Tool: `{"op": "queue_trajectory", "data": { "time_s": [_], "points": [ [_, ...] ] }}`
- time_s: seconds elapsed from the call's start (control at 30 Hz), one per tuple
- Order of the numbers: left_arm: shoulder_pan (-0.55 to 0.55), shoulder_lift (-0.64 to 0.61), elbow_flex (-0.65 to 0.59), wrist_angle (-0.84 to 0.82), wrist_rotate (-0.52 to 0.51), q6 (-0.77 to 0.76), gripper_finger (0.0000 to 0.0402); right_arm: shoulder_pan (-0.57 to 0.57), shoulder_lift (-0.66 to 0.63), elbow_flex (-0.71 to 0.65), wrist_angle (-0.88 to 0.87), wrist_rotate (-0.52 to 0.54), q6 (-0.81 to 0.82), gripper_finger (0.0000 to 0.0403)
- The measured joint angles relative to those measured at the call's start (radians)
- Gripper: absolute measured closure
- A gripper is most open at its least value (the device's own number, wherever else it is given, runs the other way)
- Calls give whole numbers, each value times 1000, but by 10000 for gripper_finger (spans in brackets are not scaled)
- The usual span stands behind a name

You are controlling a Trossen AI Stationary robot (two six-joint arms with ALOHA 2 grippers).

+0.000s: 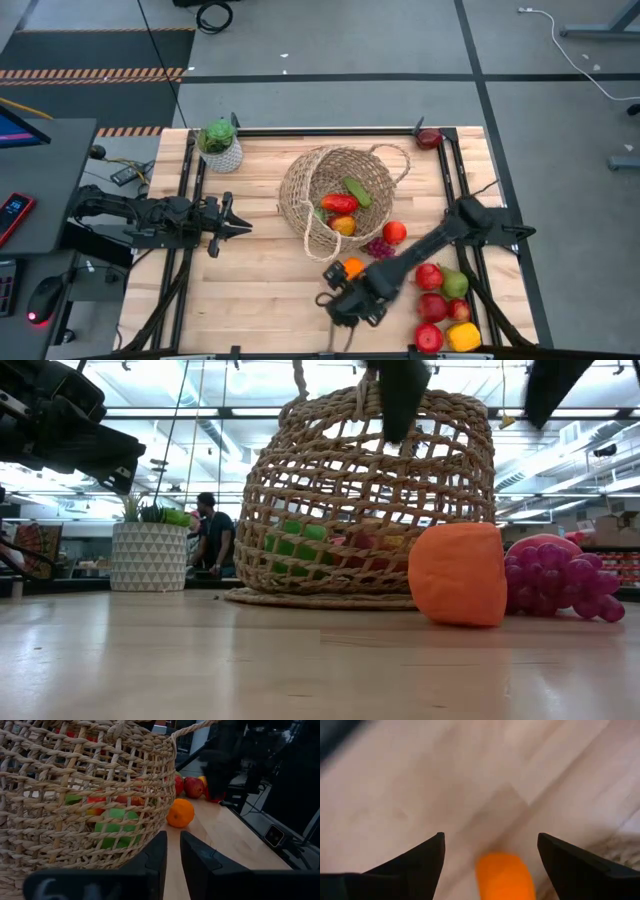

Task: Build produce basket
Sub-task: Put the orange into the woven basket

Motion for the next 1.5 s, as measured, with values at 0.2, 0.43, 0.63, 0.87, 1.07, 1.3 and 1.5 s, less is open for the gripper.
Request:
{"op": "queue_trajectory", "data": {
  "time_s": [0.2, 0.43, 0.63, 0.87, 1.07, 1.3, 1.5],
  "points": [
    [0, 0, 0, 0, 0, 0, 338, -44, 75, 92, -127, 8, -103, 83],
    [0, 0, 0, 0, 0, 0, 344, -45, 91, 105, -155, 19, -181, 57],
    [0, 0, 0, -1, 0, 0, 343, -44, 91, 104, -175, 18, -239, 39],
    [0, 0, 0, 0, 0, 0, 339, -46, 91, 90, -134, -5, -280, 39],
    [0, 0, 0, 0, 0, 0, 346, -44, 91, 53, -117, 1, -322, 39],
    [0, 0, 0, 0, 0, 0, 341, -19, 91, -29, -123, 46, -395, 39],
    [0, 0, 0, 0, 0, 0, 340, -11, 91, -51, -129, 153, -476, 39]
  ]
}}
